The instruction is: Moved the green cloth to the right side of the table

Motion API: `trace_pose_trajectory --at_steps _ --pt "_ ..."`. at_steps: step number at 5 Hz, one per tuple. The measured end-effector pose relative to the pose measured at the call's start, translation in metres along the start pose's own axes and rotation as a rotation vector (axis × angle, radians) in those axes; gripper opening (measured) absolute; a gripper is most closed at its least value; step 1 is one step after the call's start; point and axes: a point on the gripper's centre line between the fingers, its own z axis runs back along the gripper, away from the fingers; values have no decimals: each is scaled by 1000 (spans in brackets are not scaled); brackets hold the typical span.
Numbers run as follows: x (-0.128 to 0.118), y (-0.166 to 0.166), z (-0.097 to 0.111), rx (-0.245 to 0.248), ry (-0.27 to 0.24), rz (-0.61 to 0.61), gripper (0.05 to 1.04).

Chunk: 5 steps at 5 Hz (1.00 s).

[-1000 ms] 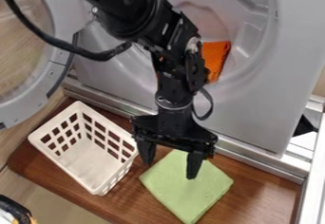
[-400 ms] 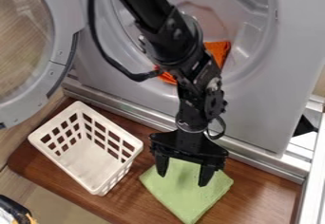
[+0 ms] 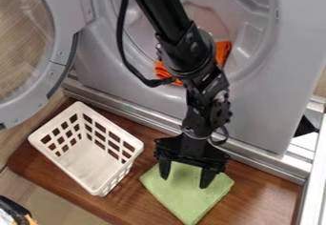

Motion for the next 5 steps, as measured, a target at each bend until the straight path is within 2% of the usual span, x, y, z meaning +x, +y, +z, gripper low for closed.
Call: trace_pose_trajectory --at_steps 2,3,5 --pt "12 -1 -21 -24 39 61 1001" --pt "12 -8 -20 -18 36 56 1001" --pt "1 -36 -19 -44 39 -6 1001"
